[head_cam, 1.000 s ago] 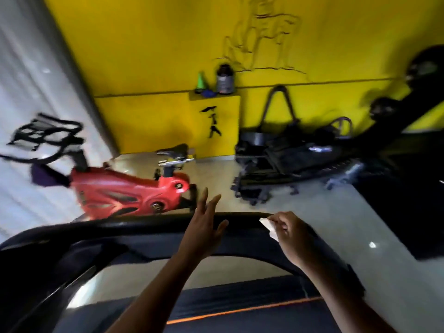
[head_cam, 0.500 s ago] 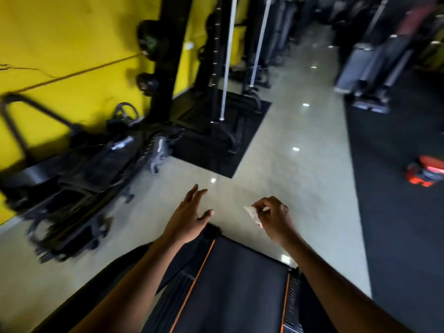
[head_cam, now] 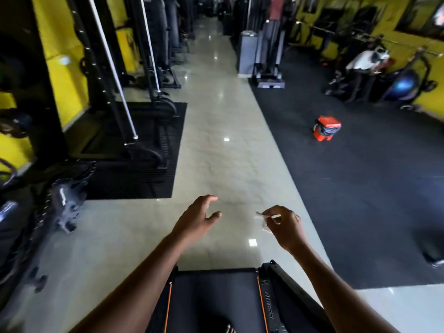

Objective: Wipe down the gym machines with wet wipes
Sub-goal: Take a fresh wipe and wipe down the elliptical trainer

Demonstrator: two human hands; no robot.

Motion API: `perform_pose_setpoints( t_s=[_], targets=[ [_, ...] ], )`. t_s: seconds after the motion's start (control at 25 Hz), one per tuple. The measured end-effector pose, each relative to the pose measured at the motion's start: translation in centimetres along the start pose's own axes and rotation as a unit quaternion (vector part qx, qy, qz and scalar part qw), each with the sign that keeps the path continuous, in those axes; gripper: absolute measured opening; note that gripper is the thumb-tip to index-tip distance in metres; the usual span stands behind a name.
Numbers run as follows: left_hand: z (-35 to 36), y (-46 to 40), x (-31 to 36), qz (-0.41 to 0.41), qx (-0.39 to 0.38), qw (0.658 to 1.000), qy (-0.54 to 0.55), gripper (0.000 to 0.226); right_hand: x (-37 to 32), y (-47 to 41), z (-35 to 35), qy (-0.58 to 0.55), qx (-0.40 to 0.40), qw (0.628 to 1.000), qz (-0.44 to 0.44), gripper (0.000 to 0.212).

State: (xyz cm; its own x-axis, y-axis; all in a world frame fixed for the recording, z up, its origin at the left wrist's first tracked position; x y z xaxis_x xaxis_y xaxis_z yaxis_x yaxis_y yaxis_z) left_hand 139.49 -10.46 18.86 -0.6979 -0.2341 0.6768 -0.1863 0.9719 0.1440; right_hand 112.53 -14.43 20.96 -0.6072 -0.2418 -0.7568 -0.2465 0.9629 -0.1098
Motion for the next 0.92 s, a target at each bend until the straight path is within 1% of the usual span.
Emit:
perform_pose_setpoints(
  t_s=[0.12,0.2,0.28,0.44,0.56,0.72,0.84,0.92],
  targets=[
    [2.7,-7.1,2.8,0.007,-0.048,0.999,-0.004,0.051,3.5,-5.0,-2.1,-0.012,0.023,0.999,0.022,0.014],
    [3.4,-11.3,4.5,0.013,-0.052,0.999,-0.008,0.049,4.8,-7.9,-3.5,-0.010,0.034,0.999,0.025,0.014],
    [4.3,-16.0,6.6,0.017,-0.056,0.998,0.000,0.047,6.6,-11.1,-5.0,-0.019,0.045,0.998,0.046,0.014],
    [6.6,-24.4,9.4,0.040,-0.089,0.995,-0.014,0.046,9.5,-17.5,-6.5,-0.040,0.063,0.995,0.069,0.004],
    [7.7,-31.6,11.1,0.055,-0.105,0.993,-0.014,0.043,11.2,-23.8,-7.1,-0.034,0.079,0.993,0.075,0.008],
    [7.8,-40.7,13.5,0.073,-0.125,0.989,-0.022,0.045,13.2,-32.0,-8.4,-0.019,0.111,0.991,0.078,0.009],
    [8.3,-48.2,15.5,0.084,-0.136,0.987,-0.029,0.045,15.8,-38.1,-9.3,0.004,0.138,0.988,0.071,0.025],
    [8.9,-52.6,16.6,0.086,-0.149,0.985,-0.030,0.043,18.0,-41.8,-9.4,0.010,0.143,0.986,0.085,0.030]
  ],
)
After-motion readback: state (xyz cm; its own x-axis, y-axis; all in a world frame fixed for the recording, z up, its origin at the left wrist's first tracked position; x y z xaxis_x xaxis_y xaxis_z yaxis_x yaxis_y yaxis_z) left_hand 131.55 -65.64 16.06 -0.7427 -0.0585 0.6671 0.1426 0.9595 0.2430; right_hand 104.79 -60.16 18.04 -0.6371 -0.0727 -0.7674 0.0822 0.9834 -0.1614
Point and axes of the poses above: each hand's wrist, its own y-axis away from the middle knuckle, its own z-axis out of the palm, x = y × z, the point moved 7 cm from there along -y, towards the middle knuckle, and after that the axes turned 10 degrees about -z, right-handed, at the moved point
